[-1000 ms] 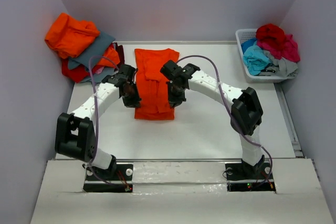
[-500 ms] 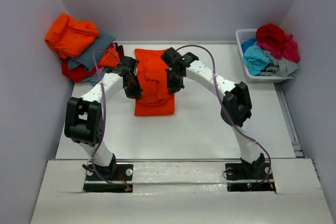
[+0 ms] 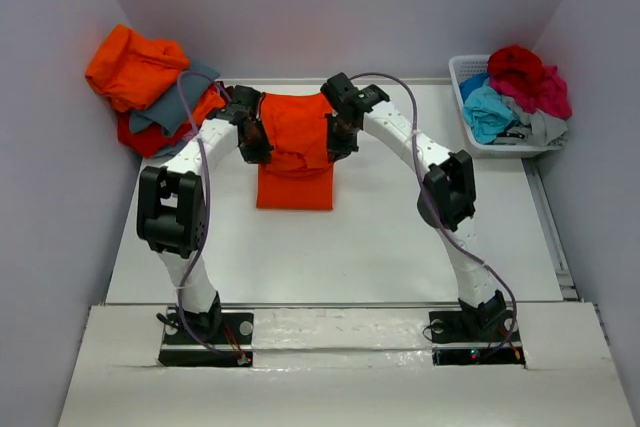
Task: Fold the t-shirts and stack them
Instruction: Fold the tshirt
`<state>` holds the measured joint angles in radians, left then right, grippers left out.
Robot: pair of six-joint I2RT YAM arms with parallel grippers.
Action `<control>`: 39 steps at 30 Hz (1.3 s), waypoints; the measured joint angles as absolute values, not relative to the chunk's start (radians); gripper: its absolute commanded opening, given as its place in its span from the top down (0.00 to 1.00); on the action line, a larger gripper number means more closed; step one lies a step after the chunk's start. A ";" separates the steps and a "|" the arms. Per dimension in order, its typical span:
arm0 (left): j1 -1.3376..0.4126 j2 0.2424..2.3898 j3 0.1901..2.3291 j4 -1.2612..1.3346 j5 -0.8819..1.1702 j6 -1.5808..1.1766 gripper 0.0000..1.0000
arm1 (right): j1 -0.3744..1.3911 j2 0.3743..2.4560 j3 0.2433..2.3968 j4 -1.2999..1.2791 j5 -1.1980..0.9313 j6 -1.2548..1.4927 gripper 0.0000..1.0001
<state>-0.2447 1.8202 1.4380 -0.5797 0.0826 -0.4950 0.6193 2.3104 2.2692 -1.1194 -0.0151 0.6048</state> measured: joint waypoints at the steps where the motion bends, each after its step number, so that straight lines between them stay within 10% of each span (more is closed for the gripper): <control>1: -0.244 1.827 1.449 -0.579 0.080 -0.495 0.94 | 0.614 2.314 2.276 -1.118 -0.020 0.601 0.86; 19: -0.234 1.945 1.498 -0.564 0.056 -0.495 0.94 | 0.582 2.460 2.386 -1.094 -0.118 0.538 0.82; 27: -0.234 1.956 1.502 -0.553 0.050 -0.504 0.93 | 0.577 2.461 2.399 -1.083 -0.130 0.509 0.39; 39: -0.234 1.996 1.528 -0.519 0.021 -0.524 0.36 | 0.568 2.462 2.415 -1.062 -0.129 0.478 0.31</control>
<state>-0.2337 1.9965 1.5276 -0.5186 0.0212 -0.5236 0.5682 2.4619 2.4153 -1.0618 -0.1287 0.4782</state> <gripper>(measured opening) 0.563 0.686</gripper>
